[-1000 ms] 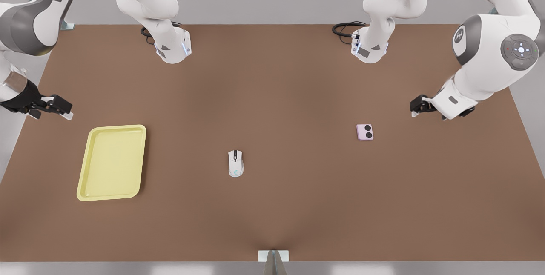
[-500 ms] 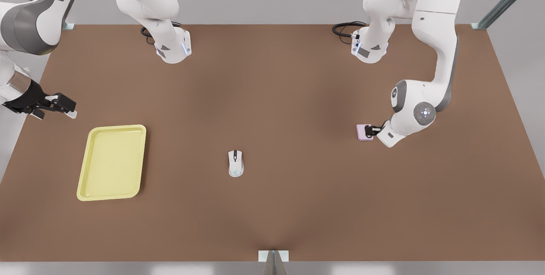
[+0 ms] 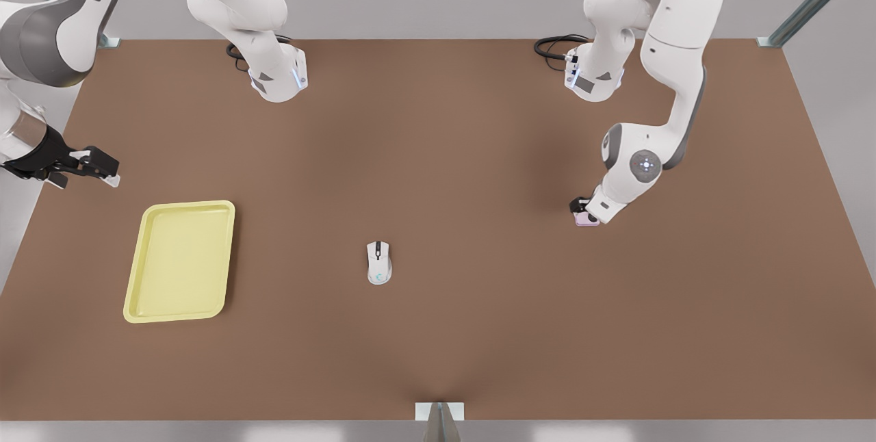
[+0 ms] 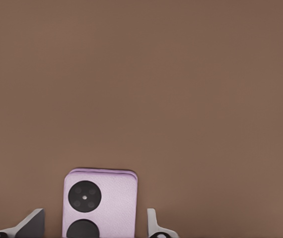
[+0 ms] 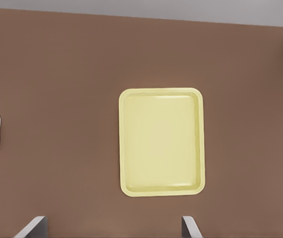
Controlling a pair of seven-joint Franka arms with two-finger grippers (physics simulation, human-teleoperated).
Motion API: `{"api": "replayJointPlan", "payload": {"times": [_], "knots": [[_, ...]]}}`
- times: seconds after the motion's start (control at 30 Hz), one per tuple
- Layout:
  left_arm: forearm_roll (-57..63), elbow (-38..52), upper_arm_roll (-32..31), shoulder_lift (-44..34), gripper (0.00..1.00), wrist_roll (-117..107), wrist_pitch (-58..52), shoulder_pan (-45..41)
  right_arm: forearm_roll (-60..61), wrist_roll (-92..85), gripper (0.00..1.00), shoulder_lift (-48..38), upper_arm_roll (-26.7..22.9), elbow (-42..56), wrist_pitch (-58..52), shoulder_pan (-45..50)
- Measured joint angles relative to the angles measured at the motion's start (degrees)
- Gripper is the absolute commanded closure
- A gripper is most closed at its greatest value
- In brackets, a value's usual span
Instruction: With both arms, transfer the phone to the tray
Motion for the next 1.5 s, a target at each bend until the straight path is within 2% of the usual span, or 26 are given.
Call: {"api": "replayJointPlan", "payload": {"times": [0.67,0.7,0.77,0.83,1.5], "knots": [[1.5,0.0,0.9,3.8,0.0,3.9,1.7,-1.4,0.1,-0.6,0.0,0.3,0.0,0.0,-0.1,-0.1],[1.5,0.1,0.9,3.9,0.02,4.1,1.8,-1.4,0.1,-0.6,0.0,0.3,0.0,-0.1,-0.1,-0.1],[1.6,0.1,0.9,4.0,0.13,4.5,1.8,-1.4,0.1,-0.6,0.0,0.3,0.0,-0.1,-0.1,0.0],[1.6,0.2,0.9,4.2,0.15,4.7,1.8,-1.4,0.0,-0.7,0.0,0.3,0.0,-0.1,-0.1,0.0],[1.7,2.6,0.8,2.9,0.18,5.7,-1.0,-3.5,0.1,-0.8,0.0,0.3,0.0,-0.1,-0.1,0.0]]}}
